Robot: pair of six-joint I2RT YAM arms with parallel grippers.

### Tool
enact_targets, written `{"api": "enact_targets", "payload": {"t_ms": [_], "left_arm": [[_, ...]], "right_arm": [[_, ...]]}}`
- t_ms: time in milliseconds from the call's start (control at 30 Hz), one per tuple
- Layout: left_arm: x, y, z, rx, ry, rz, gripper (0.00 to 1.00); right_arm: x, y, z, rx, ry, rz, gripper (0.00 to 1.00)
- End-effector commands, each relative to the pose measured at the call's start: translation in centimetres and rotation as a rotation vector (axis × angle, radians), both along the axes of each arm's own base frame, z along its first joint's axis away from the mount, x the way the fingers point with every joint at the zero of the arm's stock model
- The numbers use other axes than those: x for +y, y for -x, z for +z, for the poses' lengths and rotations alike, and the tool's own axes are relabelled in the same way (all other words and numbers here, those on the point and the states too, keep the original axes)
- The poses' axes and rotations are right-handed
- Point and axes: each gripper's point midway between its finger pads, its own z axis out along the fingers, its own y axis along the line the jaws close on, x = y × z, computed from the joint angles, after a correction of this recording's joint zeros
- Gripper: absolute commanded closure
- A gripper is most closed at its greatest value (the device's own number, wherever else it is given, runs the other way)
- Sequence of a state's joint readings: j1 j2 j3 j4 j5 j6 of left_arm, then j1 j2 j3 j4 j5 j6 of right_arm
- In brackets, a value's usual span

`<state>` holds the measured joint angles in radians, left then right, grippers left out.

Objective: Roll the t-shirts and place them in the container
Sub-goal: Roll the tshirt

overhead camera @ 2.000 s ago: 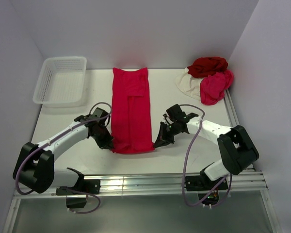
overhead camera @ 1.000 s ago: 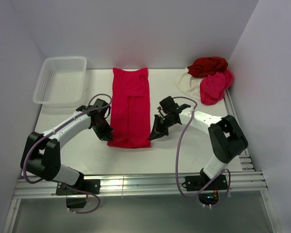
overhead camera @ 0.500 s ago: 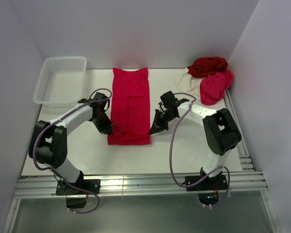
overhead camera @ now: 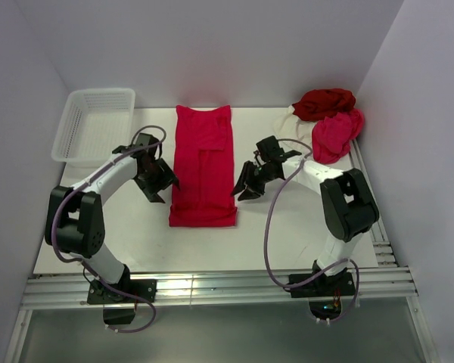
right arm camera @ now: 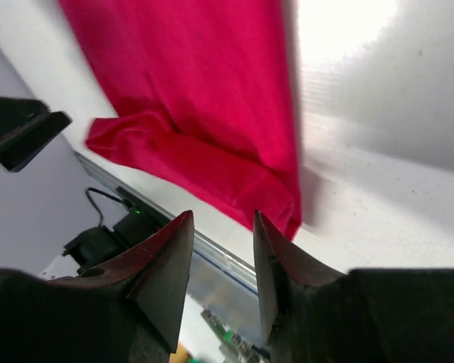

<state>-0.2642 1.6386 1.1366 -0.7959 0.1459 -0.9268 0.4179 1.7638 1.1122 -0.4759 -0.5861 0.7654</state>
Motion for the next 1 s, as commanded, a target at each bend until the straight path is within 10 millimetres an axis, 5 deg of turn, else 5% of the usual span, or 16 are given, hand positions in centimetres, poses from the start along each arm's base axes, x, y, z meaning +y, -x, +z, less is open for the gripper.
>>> {"api": "enact_targets", "payload": {"t_ms": [0, 233, 400, 567, 767, 833, 967], "left_arm": [[-0.3, -2.7, 4.0, -0.136, 0.044, -0.023, 0.29], [-0.3, -0.7, 5.6, -0.202, 0.117, -0.054, 0.29], [-0.3, 2.9, 4.5, -0.203, 0.165, -0.075, 0.31], [-0.6, 5.6, 3.9, -0.217, 0.244, -0.01, 0.33], [-0.9, 6.8, 3.1, -0.219, 0.287, 0.018, 0.33], [-0.7, 7.0, 2.7, -0.199, 0.273, 0.008, 0.33], [-0.3, 6.9, 3.2, -0.205, 0.238, -0.015, 0.32]], "right_arm": [[0.1, -2.9, 5.0, -0.19, -0.102, -0.051, 0.55], [0.5, -0.1, 7.2, -0.299, -0.233, 0.048, 0.55], [1.9, 3.3, 5.3, -0.288, -0.165, 0.185, 0.64], [5.8, 6.6, 4.1, -0.237, -0.203, 0.225, 0.8], [8.5, 8.3, 2.5, -0.231, -0.173, 0.26, 0.65], [8.5, 8.3, 1.1, -0.229, -0.108, 0.272, 0.57], [9.6, 7.0, 1.9, -0.379, 0.027, 0.352, 0.56]]}}
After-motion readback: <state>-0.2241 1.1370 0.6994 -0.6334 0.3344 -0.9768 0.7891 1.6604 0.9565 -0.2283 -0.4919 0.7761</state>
